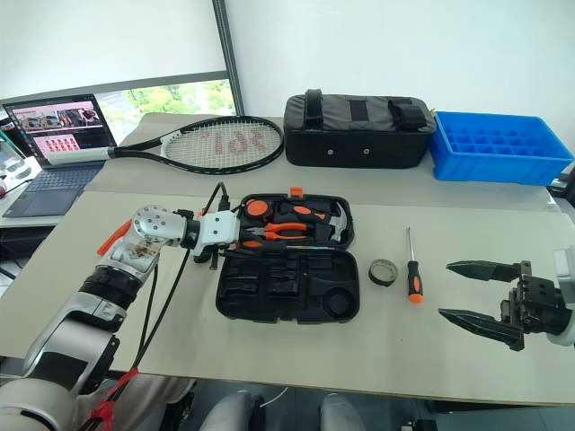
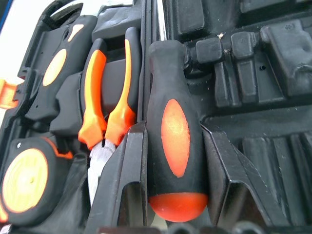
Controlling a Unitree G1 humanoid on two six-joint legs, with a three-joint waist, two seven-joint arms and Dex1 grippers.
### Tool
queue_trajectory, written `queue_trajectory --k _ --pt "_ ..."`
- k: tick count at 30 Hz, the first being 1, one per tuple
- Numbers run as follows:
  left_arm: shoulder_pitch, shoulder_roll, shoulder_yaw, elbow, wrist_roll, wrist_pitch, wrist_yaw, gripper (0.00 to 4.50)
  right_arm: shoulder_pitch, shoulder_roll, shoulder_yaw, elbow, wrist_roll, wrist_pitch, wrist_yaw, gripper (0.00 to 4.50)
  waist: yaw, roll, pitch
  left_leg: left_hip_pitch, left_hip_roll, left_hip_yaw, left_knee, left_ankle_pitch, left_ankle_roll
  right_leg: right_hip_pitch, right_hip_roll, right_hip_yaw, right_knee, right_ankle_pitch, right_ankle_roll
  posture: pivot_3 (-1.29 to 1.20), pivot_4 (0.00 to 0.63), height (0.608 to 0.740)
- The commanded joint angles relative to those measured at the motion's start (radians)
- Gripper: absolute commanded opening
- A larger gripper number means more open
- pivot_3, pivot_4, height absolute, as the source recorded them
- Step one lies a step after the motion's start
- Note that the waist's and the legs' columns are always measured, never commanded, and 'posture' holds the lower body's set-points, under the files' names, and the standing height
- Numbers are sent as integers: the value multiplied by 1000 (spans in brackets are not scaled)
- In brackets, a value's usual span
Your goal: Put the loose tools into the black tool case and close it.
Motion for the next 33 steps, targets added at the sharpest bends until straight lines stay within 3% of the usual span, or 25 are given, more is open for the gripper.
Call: queue_trajectory --k 1,5,19,26,33 --pt "2 -19 11 9 -22 -4 -48 958 -25 -30 -31 27 -9 -36 35 4500 0 2 0 0 0 0 0 0 0 0 0 0 0 0 0 0 150 708" --pt "10 -41 54 22 -54 15 -42 958 -33 -29 -26 33 -13 -42 33 4500 0 3 0 0 0 0 0 0 0 0 0 0 1 0 0 0 150 708" --pt "-10 44 -12 109 121 -27 6 958 -49 -25 -14 32 -27 -59 45 4500 -19 4 0 2 1 0 2 0 0 1 1 1 5 -1 2 0 150 708" --pt "-2 78 -15 68 117 0 -25 958 -48 -21 -11 32 -32 -68 45 4500 -39 4 0 2 2 -1 3 0 0 1 3 3 7 -2 4 0 150 708" --pt "17 98 -14 17 108 35 -43 958 -53 -24 -9 43 -38 -81 48 4500 -27 5 -1 1 2 -1 8 0 1 1 3 2 6 -2 4 0 150 708"
